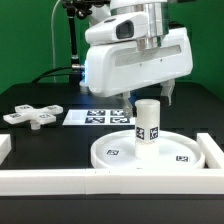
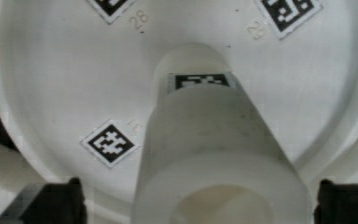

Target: Assemble round table

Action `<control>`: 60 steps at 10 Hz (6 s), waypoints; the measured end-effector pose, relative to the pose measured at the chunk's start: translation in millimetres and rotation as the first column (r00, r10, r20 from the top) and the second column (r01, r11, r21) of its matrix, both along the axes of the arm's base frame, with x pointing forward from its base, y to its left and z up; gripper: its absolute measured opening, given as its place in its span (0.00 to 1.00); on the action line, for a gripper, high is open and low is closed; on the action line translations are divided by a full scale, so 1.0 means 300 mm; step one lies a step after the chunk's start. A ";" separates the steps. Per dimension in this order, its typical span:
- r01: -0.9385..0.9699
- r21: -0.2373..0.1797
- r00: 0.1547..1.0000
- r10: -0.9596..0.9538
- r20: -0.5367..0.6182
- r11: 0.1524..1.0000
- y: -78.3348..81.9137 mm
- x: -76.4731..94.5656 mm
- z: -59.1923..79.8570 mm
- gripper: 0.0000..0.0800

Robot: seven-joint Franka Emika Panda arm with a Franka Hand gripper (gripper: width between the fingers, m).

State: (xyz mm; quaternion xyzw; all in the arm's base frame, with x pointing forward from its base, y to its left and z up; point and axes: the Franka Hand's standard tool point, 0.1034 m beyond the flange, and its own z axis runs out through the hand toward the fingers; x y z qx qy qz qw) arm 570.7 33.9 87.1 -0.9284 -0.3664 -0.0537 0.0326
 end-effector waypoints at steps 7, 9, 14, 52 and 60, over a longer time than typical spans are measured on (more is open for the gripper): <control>-0.611 -0.141 0.789 0.614 -0.028 0.779 0.020 -0.009 -0.016 0.81; -0.714 -0.166 0.695 0.717 -0.053 0.680 0.019 -0.009 -0.024 0.81; -0.786 -0.172 0.612 0.788 -0.075 0.594 0.009 -0.015 -0.032 0.51; 0.584 -0.262 -0.810 -0.531 -0.249 -0.769 0.026 -0.057 -0.051 0.51; 0.937 -0.164 -0.343 -0.902 -0.262 -0.308 0.040 -0.038 -0.039 0.81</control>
Offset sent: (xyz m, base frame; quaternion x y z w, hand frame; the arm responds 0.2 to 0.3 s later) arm -0.0086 0.0102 -0.0001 -0.0174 -0.0200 -0.2386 0.9708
